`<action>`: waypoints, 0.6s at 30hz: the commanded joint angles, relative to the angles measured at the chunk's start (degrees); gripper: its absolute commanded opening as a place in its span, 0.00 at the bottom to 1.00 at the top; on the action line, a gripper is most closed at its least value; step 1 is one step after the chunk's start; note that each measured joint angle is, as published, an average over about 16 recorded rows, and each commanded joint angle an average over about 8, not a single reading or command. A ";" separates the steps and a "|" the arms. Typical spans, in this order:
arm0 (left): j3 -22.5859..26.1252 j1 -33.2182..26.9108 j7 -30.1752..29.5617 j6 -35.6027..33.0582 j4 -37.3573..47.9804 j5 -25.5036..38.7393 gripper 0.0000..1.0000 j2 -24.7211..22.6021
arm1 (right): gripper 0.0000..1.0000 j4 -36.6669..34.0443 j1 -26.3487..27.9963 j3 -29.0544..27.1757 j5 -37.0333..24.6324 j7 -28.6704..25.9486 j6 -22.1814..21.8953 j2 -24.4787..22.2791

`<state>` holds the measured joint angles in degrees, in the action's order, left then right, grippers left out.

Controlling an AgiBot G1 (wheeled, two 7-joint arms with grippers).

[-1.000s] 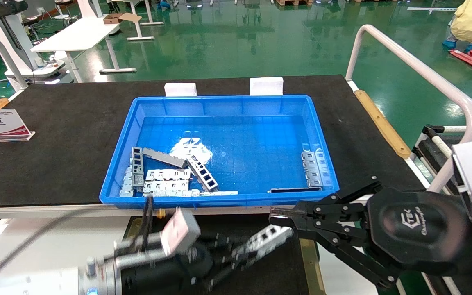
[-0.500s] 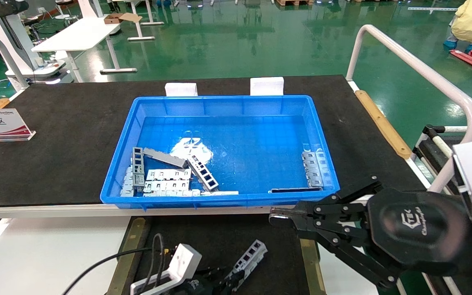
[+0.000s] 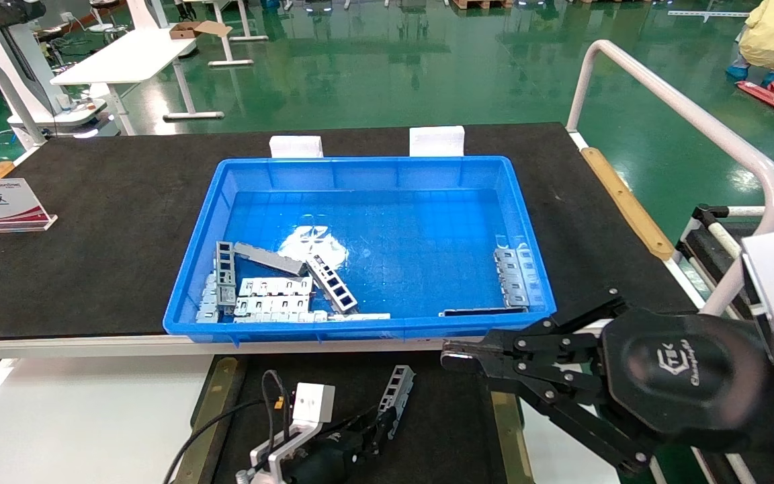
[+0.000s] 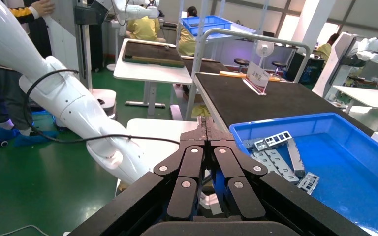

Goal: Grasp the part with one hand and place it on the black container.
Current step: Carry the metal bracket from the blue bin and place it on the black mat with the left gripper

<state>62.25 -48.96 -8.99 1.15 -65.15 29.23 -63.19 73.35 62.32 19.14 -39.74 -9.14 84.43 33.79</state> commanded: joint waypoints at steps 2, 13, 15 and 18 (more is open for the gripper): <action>-0.22 -0.08 -0.45 2.35 1.15 -0.44 0.00 -1.90 | 0.00 0.00 0.00 0.00 0.00 0.00 0.00 0.00; -1.92 -0.65 -1.50 6.92 5.70 -1.14 0.00 -7.37 | 0.00 0.00 0.01 0.02 0.01 0.01 -0.01 -0.01; -2.24 -0.80 -1.79 7.52 6.59 -1.35 0.00 -8.22 | 0.00 0.00 0.01 0.02 0.02 0.01 -0.01 -0.01; -2.70 -1.00 -2.20 8.05 7.83 -1.59 0.00 -9.34 | 0.00 0.00 0.01 0.03 0.02 0.01 -0.01 -0.01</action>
<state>59.62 -49.91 -11.07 8.92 -57.40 27.79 -72.35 73.35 62.33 19.17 -39.72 -9.13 84.42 33.78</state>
